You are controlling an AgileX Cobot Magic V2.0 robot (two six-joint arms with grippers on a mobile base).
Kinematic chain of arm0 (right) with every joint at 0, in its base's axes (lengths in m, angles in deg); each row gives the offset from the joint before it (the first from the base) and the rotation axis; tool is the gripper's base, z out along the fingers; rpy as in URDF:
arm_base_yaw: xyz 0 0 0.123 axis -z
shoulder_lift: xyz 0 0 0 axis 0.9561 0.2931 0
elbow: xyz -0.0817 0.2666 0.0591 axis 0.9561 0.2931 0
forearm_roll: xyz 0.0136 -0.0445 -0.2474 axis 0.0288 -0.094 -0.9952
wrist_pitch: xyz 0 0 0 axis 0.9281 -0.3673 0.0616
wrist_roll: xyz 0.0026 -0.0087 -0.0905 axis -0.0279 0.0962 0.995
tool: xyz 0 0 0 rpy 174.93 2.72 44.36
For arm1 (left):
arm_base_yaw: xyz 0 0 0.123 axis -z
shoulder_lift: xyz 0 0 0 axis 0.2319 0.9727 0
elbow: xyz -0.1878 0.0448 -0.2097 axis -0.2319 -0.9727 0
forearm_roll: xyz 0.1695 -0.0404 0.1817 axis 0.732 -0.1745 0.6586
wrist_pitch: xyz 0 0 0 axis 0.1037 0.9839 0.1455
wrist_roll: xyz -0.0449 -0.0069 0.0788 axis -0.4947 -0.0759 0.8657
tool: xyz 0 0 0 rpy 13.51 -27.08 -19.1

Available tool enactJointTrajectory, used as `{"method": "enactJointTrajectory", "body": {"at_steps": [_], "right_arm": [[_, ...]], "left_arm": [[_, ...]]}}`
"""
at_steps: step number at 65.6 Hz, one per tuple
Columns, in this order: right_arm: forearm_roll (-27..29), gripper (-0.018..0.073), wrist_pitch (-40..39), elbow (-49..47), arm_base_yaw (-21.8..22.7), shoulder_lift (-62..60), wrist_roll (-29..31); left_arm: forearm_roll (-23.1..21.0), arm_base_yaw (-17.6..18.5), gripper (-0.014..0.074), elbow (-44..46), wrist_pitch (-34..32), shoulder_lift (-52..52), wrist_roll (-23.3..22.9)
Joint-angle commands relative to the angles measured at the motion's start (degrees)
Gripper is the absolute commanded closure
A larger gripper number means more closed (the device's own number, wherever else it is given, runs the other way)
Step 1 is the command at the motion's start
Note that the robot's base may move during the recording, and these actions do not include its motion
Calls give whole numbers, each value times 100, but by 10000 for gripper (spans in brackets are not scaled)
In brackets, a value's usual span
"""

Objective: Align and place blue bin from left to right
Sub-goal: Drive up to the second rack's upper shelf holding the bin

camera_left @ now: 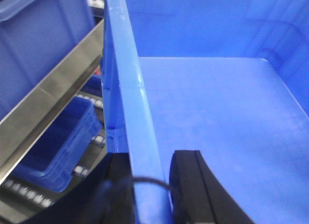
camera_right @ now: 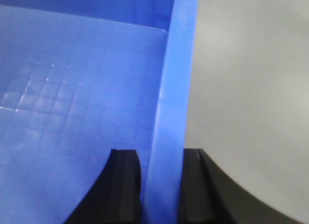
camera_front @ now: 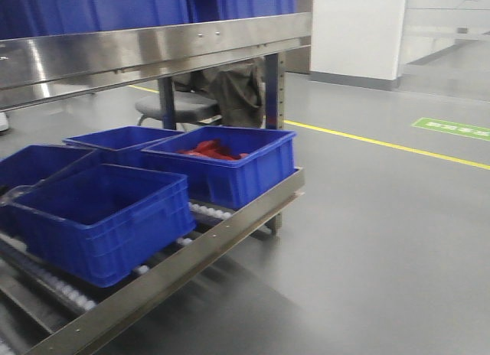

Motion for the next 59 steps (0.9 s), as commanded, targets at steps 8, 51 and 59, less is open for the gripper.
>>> {"method": "enactJointTrajectory", "body": {"at_steps": [8, 51, 59], "right_arm": [[-64, 712, -628, -66, -24, -118, 146], [-64, 712, -628, -66, -24, -118, 146], [-64, 712, -628, -66, -24, -118, 146]], "left_arm": [[-122, 38, 707, 86, -538, -154, 127], [-122, 38, 707, 86, -538, -154, 127], [-122, 38, 707, 86, -538, -154, 127]]}}
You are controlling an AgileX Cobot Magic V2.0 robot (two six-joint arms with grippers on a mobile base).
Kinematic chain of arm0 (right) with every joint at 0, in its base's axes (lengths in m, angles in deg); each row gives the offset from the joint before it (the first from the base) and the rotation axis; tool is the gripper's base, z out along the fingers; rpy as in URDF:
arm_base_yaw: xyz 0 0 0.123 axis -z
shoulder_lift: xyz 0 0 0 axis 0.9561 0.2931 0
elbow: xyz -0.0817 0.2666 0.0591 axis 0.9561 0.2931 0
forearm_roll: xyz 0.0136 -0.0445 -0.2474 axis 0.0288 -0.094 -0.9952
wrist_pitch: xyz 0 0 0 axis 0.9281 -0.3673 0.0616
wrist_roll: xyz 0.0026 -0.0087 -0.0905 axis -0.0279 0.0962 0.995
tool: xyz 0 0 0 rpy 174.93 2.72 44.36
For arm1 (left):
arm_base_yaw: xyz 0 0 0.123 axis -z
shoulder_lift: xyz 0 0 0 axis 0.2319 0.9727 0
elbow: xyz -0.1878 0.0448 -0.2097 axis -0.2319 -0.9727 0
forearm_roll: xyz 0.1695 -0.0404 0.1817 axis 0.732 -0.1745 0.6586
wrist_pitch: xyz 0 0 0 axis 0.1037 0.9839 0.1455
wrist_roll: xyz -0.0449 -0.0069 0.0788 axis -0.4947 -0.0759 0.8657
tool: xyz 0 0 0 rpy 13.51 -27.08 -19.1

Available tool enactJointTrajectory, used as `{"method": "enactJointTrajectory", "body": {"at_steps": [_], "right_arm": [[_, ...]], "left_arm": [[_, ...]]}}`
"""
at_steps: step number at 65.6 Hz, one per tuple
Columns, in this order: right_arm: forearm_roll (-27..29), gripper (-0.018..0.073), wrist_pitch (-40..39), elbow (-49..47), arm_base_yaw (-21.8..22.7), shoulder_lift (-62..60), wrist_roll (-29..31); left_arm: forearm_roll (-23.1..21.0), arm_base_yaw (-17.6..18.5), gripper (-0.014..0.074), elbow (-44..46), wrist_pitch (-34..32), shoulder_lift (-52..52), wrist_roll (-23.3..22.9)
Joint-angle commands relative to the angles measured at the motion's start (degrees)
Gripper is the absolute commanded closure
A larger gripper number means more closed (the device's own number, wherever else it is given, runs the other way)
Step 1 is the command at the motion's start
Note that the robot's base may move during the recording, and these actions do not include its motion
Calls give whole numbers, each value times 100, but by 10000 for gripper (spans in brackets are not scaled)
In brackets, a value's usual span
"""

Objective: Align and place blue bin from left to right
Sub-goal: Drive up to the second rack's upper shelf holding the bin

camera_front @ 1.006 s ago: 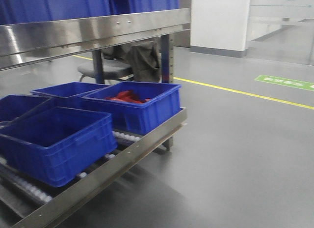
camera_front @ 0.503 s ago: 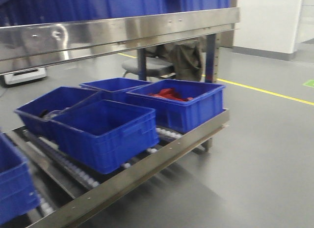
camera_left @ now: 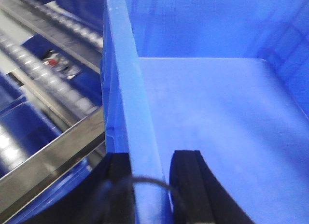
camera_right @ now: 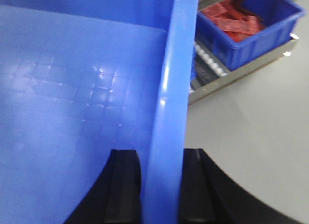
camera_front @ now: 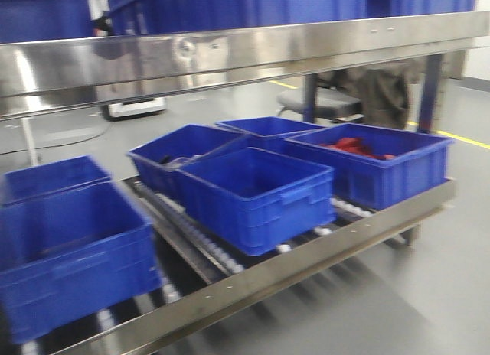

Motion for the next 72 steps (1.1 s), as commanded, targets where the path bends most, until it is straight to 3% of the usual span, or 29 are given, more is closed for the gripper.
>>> {"method": "enactJointTrajectory", "body": {"at_steps": [1, 72], "right_arm": [[-52, 712, -628, -66, -24, -118, 146], [-52, 712, -628, -66, -24, -118, 146]], "left_arm": [[-110, 38, 707, 86, -538, -154, 127], [-110, 38, 707, 86, -538, -154, 127]]}}
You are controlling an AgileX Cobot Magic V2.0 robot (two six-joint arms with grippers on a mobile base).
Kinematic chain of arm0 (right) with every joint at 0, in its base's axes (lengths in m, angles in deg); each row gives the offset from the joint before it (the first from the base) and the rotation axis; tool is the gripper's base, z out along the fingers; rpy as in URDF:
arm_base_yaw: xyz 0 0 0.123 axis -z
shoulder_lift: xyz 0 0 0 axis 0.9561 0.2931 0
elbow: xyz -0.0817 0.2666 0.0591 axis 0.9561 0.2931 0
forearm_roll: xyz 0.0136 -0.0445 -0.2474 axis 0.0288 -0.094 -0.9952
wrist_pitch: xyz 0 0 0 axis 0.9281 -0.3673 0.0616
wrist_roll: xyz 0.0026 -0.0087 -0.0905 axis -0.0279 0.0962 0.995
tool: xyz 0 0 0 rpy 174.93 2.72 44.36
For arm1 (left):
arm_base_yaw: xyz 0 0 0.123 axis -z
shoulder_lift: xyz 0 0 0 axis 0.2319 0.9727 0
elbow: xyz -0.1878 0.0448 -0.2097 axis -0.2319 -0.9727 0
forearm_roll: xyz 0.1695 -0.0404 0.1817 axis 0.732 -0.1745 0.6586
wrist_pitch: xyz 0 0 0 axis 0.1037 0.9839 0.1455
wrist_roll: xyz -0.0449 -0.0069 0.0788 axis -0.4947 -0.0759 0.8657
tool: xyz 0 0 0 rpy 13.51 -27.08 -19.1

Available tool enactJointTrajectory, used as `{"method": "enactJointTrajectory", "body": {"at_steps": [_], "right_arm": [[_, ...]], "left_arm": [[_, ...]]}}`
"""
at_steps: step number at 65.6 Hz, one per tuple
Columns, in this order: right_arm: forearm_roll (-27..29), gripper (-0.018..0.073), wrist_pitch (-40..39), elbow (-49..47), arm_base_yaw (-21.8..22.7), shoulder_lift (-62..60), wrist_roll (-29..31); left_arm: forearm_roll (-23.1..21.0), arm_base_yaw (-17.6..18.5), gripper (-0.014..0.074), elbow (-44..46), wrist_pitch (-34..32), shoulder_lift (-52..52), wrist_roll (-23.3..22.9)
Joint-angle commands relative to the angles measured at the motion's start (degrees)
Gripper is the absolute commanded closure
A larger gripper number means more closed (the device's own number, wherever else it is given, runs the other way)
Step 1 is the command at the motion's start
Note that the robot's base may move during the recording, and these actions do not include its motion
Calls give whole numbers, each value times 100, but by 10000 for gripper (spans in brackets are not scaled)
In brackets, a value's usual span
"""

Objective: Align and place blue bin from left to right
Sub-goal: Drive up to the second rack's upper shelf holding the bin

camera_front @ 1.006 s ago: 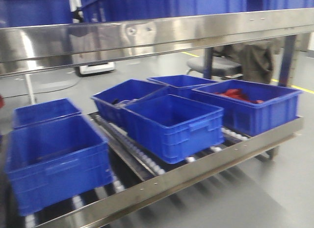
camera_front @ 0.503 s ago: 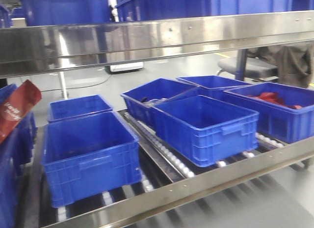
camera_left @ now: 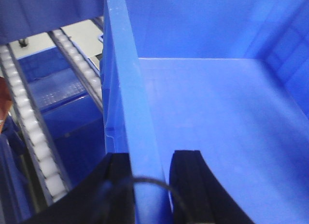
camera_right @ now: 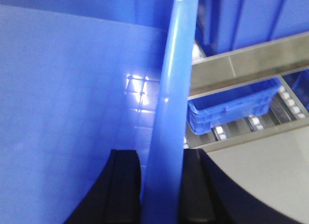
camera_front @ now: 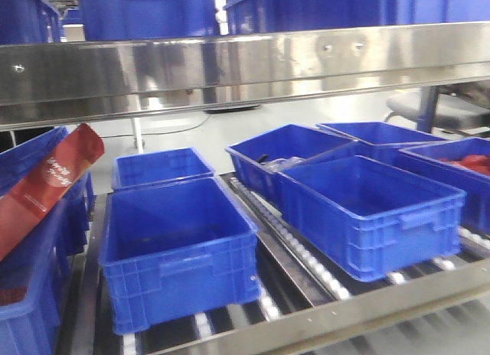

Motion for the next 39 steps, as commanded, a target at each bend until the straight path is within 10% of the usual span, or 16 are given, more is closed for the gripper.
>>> {"method": "enactJointTrajectory", "body": {"at_steps": [1, 39], "right_arm": [[-63, 712, -639, -66, -24, -118, 146], [-63, 712, -639, -66, -24, -118, 146]], "left_arm": [[-110, 38, 707, 86, -538, -154, 127], [-110, 38, 707, 86, -538, -154, 127]]}}
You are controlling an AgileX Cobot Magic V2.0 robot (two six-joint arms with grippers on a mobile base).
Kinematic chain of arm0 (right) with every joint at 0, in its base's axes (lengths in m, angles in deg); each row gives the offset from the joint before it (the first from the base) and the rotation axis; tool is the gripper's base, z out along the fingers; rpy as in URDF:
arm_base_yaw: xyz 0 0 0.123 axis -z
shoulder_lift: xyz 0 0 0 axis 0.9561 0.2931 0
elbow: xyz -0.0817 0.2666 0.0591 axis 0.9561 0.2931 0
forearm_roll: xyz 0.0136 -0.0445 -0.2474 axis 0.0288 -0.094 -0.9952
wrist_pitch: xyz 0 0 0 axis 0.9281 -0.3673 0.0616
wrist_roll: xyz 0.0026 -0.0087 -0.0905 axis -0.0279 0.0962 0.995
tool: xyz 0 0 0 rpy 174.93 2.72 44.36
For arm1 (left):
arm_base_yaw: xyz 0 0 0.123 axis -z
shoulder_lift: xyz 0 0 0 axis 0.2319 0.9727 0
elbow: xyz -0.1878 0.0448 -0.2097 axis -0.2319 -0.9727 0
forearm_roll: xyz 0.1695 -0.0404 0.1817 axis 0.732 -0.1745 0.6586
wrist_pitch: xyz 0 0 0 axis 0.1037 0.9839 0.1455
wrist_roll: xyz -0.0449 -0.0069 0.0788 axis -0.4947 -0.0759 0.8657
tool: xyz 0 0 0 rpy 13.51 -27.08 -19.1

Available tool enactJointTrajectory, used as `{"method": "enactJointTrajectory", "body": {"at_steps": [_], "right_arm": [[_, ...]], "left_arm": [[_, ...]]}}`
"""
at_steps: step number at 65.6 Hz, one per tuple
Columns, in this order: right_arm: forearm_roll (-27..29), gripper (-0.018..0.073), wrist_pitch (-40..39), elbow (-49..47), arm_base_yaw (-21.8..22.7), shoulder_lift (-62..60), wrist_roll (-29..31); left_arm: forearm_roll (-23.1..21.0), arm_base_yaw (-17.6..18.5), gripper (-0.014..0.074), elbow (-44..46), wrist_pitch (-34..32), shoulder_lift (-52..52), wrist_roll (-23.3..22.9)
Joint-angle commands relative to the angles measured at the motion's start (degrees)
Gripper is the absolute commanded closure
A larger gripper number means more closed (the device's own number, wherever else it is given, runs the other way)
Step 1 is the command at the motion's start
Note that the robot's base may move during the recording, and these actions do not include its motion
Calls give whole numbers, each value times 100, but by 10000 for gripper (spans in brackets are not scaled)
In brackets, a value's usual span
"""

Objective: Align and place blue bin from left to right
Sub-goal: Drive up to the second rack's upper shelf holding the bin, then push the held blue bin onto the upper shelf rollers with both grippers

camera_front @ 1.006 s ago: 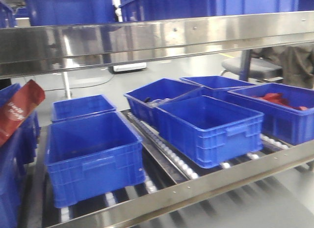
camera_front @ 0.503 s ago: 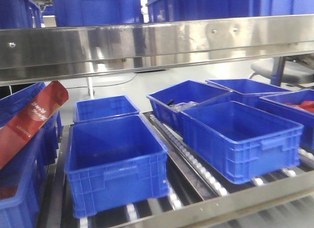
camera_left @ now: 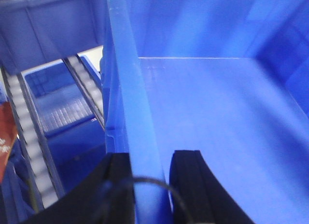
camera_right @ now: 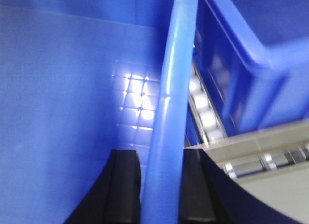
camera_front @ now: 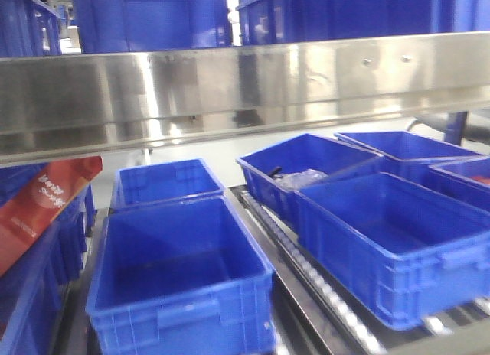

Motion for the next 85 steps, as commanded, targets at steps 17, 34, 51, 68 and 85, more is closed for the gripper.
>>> {"method": "enactJointTrajectory", "body": {"at_steps": [17, 34, 51, 68, 85], "right_arm": [[-63, 712, -639, -66, -24, -118, 146], [-63, 712, -639, -66, -24, -118, 146], [-63, 712, -639, -66, -24, -118, 146], [-63, 712, -639, -66, -24, -118, 146], [-63, 712, -639, -66, -24, -118, 146]], "left_arm": [[-110, 38, 707, 86, -538, -154, 127], [-110, 38, 707, 86, -538, -154, 127], [-110, 38, 707, 86, -538, -154, 127], [-110, 38, 707, 86, -538, -154, 127], [-110, 38, 707, 86, -538, -154, 127]]}}
